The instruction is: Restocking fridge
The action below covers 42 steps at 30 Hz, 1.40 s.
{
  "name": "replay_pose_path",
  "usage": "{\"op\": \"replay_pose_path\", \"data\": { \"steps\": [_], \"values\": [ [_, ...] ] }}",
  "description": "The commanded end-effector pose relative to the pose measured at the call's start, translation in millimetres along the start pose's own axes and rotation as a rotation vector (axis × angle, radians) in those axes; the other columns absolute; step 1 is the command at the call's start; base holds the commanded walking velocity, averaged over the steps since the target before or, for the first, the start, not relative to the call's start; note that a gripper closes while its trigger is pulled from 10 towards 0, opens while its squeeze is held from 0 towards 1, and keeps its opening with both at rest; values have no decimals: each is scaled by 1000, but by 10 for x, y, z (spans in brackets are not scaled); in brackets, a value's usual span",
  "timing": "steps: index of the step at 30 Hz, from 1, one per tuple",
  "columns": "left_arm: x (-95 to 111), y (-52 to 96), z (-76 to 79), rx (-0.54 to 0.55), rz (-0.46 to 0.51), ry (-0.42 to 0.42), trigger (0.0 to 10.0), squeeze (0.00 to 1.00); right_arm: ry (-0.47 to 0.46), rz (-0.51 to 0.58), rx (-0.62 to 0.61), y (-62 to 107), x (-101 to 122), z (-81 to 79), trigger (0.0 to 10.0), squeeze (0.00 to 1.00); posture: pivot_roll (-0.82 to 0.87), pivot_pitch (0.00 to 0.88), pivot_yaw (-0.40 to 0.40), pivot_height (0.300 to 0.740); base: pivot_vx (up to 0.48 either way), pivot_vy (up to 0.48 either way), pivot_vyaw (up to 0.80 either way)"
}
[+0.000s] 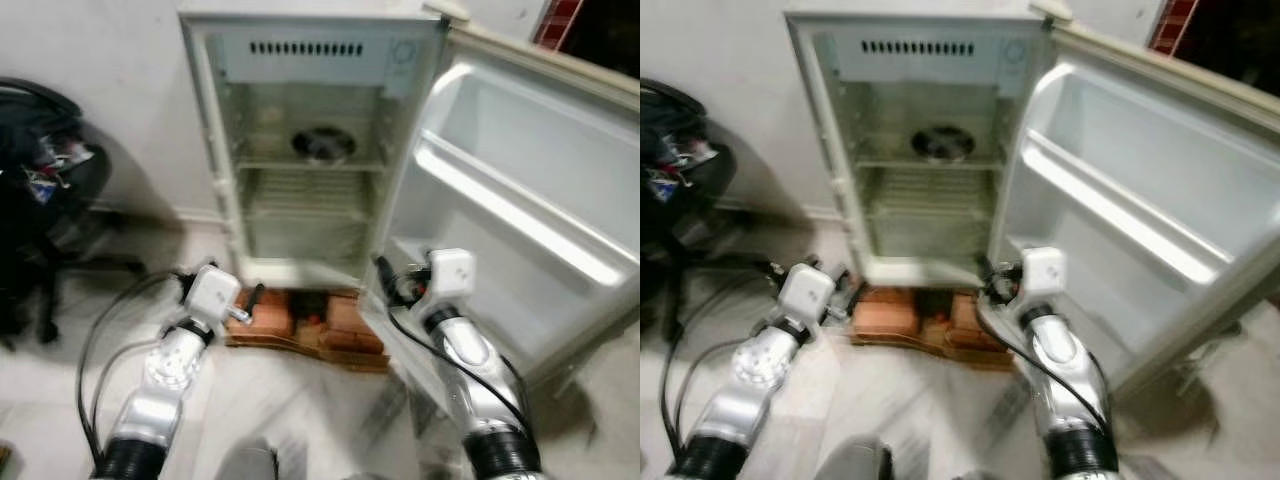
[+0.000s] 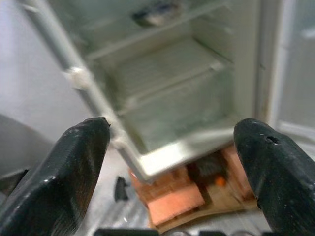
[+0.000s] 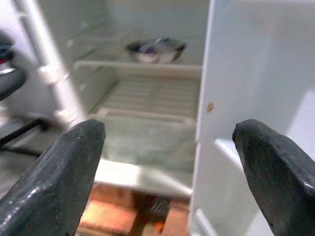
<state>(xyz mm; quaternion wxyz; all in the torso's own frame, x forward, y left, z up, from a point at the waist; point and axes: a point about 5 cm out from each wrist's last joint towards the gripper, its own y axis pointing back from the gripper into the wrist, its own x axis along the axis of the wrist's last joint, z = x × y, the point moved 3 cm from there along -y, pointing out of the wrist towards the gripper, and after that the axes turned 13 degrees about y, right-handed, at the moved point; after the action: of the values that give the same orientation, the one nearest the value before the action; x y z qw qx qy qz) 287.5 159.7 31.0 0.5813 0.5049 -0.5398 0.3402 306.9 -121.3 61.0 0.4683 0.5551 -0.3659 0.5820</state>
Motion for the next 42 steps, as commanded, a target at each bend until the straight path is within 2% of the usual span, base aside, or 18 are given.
{"op": "replay_pose_path", "data": {
  "steps": [1, 6, 7, 11, 12, 14, 17, 20, 21, 23, 24, 27, 28, 29, 32, 34, 38, 42],
  "values": [
    [65, -34, 71, -36, 28, -14, 10000, 0, 5, -5, -7, 17, -1, 89, 10000, 0, 63, 6, -9, 740, 0, -480, 0],
    [30, -7, 52, -15, 20, 8, 10000, 0, -23, 6, 138, -19, 27, -82, 10000, 0, 78, 3, -23, 740, 0, -480, 0],
    [23, -1, 55, -17, 21, 25, 10000, 0, -14, 14, 204, -6, 41, -154, 10000, 0, 79, 4, -25, 740, 0, -480, 0],
    [-10, 20, 60, -13, 9, 39, 10000, 0, -62, 6, 470, 140, 49, -417, 10000, 0, 78, 6, -27, 740, -73, -427, 0],
    [-10, 20, 60, -13, 9, 39, 10000, 0, -62, 6, 470, 140, 49, -417, 10000, 0, 78, 6, -27, 740, -292, -379, 0],
    [-38, 40, 74, -21, 1, 42, 10000, 0, -76, -14, 647, 307, 30, -533, 10000, 0, 78, 7, -28, 740, -321, -358, 0],
    [-35, 60, 94, -37, 14, 35, 10000, 0, -60, -80, 819, 526, -68, -529, 10000, 0, 79, 8, -29, 740, -309, -368, 0],
    [-34, 64, 95, -39, 15, 40, 10000, 0, -16, -126, 848, 572, -156, -462, 10000, 0, 79, 8, -28, 740, 0, 0, 0],
    [-40, 63, 87, -35, 10, 38, 10000, 0, 60, -142, 790, 514, -224, -363, 10000, 0, 80, 10, -27, 740, 0, 0, 0],
    [-48, 64, 70, -24, 5, 34, 10000, 0, 136, -160, 695, 419, -288, -213, 10000, 0, 82, 12, -28, 740, 0, 0, 0],
    [-48, 64, 70, -24, 5, 34, 10000, 0, 136, -160, 695, 419, -288, -213, 10000, 0, 82, 12, -28, 740, 0, 0, 0],
    [-53, 74, 24, 3, 4, 30, 10000, 0, 195, -145, 546, 279, -252, -39, 10000, 0, 85, 13, -27, 740, 0, 0, 0],
    [-68, 78, -23, 31, -2, 35, 10000, 0, 187, -136, 496, 232, -215, 17, 10000, 0, 88, 13, -25, 740, 0, 0, 0],
    [-110, 94, -164, 121, -21, 96, 10000, 0, 209, -101, 372, 118, -111, 134, 10000, 0, 86, 15, -22, 740, 0, 0, 0],
    [-149, 115, -295, 205, -38, 149, 10000, 0, 199, -68, 313, 48, -41, 185, 10000, 0, 86, 15, -20, 740, 0, 0, 0],
    [-193, 160, -469, 311, -46, 219, 10000, 0, 184, 0, 233, -29, 82, 218, 10000, 0, 89, 15, -19, 740, 0, 0, 309],
    [-185, 195, -563, 355, -30, 242, 10000, 0, 191, 31, 145, -98, 145, 250, 10000, 0, 95, 16, -21, 740, 0, 0, 722],
    [-152, 207, -587, 365, -6, 241, 10000, 0, 177, 51, 50, -149, 198, 283, 10000, 0, 99, 12, -23, 740, 0, 0, 756]
  ]
}}
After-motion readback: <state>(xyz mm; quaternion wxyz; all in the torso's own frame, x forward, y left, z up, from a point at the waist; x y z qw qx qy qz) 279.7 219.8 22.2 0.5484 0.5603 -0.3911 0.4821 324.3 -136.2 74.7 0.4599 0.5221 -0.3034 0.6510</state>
